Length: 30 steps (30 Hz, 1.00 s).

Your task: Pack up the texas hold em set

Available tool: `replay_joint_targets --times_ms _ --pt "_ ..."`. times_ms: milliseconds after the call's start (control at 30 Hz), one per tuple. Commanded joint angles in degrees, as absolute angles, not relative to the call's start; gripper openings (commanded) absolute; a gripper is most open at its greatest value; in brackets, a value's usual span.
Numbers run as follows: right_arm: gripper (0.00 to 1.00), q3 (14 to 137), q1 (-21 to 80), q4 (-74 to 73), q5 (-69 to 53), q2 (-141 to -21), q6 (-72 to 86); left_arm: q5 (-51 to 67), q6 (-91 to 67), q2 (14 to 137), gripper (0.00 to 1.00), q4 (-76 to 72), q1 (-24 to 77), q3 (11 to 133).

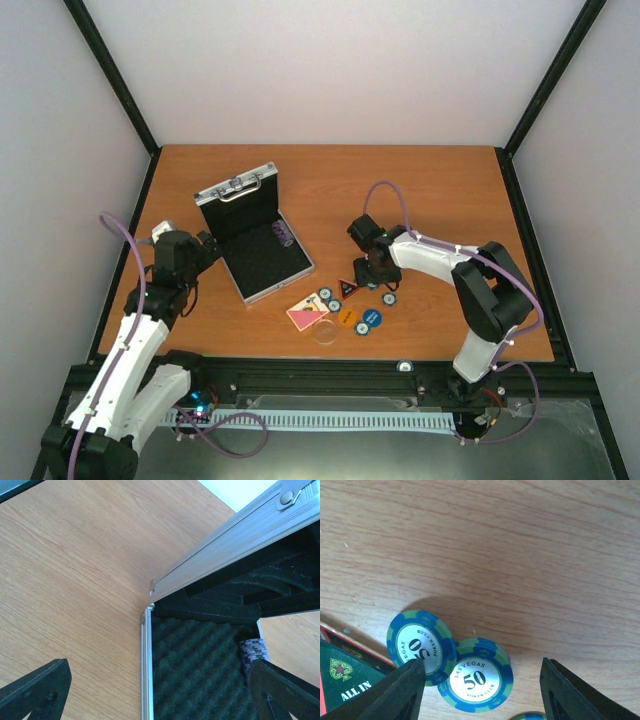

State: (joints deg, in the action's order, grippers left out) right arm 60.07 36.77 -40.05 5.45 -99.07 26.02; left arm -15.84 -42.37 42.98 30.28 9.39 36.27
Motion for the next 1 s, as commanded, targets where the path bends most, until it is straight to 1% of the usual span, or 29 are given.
replay_joint_targets --times_ms 0,567,800,967 --pt "0.64 60.60 37.44 -41.14 6.31 -98.26 26.50 -15.67 -41.48 42.32 1.00 30.93 9.49 37.94" --pt "0.63 59.44 37.88 -39.84 2.71 -95.93 23.14 -15.81 -41.37 43.27 1.00 30.56 9.50 37.70" --pt "0.65 60.26 37.84 -41.34 7.53 -95.19 23.24 -15.81 -41.46 44.02 1.00 30.28 9.49 37.74" --pt "0.66 59.94 37.88 -41.28 6.62 -96.81 23.36 -15.88 -41.39 43.87 1.00 30.45 9.49 37.78"
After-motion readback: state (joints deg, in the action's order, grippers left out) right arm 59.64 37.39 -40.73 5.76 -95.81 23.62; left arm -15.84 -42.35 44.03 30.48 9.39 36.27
